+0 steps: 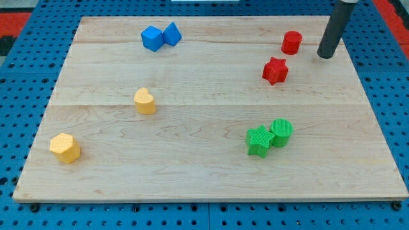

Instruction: Place the red blocks diagonally to each other

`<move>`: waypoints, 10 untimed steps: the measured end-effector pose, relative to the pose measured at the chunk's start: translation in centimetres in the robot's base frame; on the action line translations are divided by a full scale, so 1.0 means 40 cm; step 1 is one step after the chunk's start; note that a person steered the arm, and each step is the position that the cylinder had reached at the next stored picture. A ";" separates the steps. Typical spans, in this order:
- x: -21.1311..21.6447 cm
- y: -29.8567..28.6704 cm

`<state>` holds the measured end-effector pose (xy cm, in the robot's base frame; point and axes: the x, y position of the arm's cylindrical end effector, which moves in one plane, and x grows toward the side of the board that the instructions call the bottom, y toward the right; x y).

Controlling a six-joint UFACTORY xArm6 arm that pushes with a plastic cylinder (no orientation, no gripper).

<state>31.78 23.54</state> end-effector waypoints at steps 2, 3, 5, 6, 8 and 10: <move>-0.062 -0.108; -0.109 -0.123; -0.066 -0.124; -0.059 -0.193; -0.127 -0.268; -0.135 -0.220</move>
<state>26.38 14.75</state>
